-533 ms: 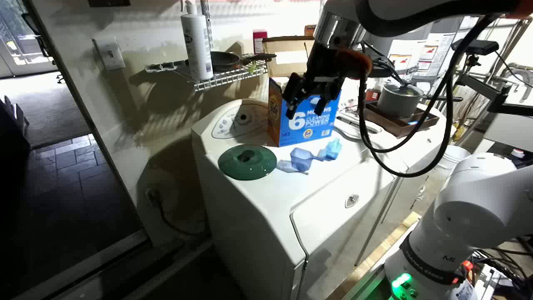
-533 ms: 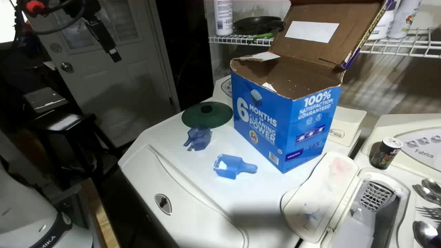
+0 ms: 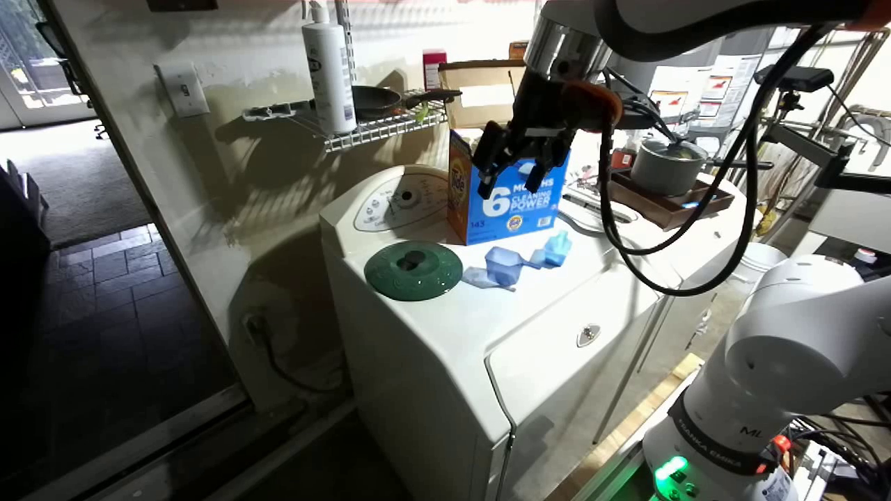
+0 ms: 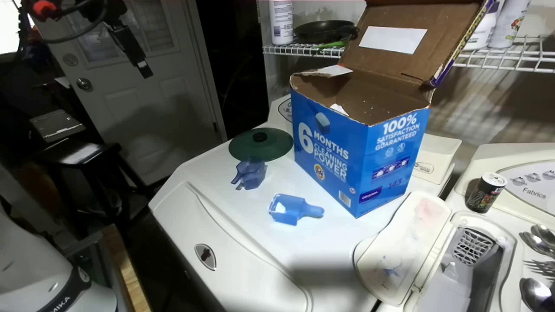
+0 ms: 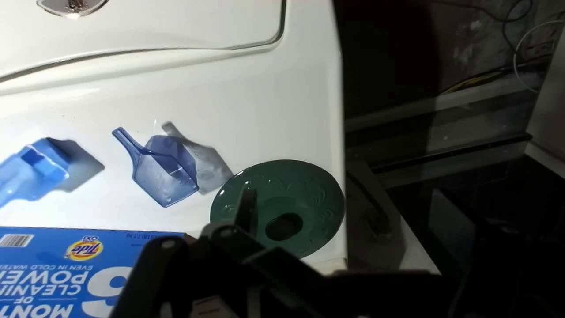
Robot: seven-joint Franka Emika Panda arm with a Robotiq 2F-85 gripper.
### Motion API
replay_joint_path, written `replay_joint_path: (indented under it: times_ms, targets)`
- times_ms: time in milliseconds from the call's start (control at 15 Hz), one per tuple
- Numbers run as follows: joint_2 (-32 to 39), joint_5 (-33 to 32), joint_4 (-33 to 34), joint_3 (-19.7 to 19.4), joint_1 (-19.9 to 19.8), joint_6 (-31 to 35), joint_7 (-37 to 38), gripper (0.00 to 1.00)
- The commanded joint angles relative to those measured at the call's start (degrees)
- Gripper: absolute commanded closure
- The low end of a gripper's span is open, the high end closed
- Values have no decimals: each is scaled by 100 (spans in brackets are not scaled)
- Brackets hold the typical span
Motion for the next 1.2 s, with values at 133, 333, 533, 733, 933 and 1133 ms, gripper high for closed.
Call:
replay_joint_path:
  times_ms: [133,333,533,733,933,1133]
  targets:
    - [136,-15,198,-6,41,-188,-266,0]
    - [-173,-443,77,-92,-190,-228,-365,0]
    - [-502,-1005,-35,-259,-486,-249,-359,0]
    - [-727,-1276,-96,-545,-720,-221,-478,0]
    - [-506,-1089,6,-460,-653,-142,-397,0]
    - [-474,-1096,6,-399,-634,-142,-389,0]
